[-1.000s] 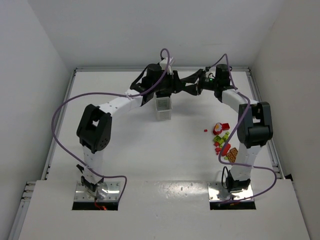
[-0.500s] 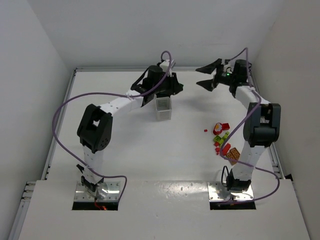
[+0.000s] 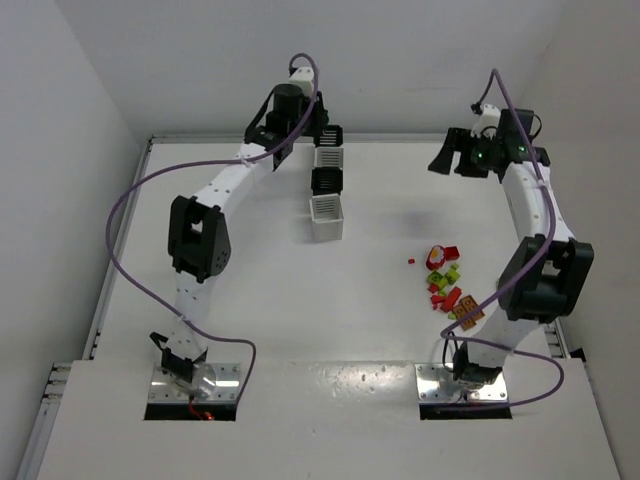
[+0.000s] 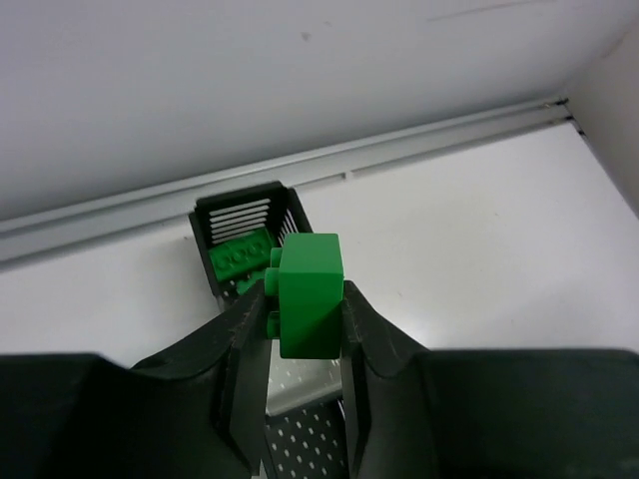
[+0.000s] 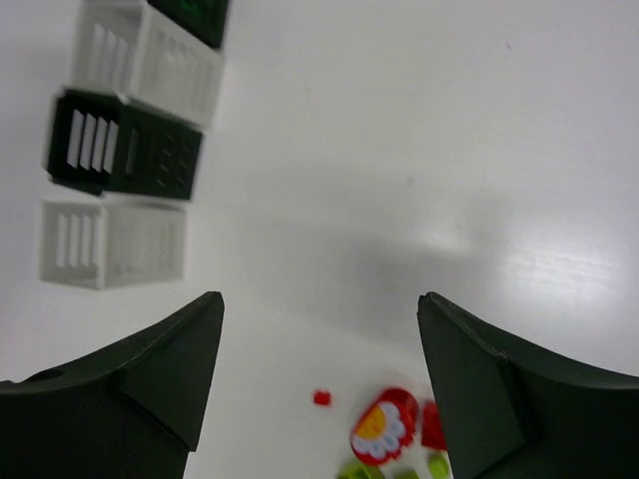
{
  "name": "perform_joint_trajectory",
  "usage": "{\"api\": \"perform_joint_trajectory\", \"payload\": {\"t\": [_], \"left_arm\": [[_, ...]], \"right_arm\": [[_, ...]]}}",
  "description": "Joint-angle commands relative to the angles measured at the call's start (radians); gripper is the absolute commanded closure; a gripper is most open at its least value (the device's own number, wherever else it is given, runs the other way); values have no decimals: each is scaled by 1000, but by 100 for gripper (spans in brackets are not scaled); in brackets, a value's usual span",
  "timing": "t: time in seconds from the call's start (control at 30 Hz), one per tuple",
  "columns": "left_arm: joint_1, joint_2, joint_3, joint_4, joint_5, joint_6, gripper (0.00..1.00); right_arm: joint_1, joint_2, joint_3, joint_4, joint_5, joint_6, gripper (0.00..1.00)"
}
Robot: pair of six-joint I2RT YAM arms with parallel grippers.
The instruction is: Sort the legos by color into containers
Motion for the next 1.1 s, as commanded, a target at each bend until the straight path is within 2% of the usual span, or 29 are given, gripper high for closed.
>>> {"api": "perform_joint_trajectory", "payload": {"t": [0.0,0.17,0.47,0.67,0.8,0.93,1.07], "left_arm": [[14,123,133,-66,-10,18,86],[24,227,275,-52,-1,50,83],[24,309,317,32,-37,142,81],[24,332,317,78,-49,176,71],[24,341,317,121,-49,176,57],[24,350,317,150,-49,176,33],[24,350,317,163,-49,176,22]], "right_arm": [[-8,-86,-65,-114,110,-249,21],[-8,-132,-74,-175,165,-276,21],[-17,-153,-74,-193,196,-276,21],[-17,-153,-84,-184,216,-276,21],[-17,-162,-102,-175,227,-276,21],[-17,-172,-125,-166,236,-286,21],[-17,-192,-153,-166,257,-309,21]]}}
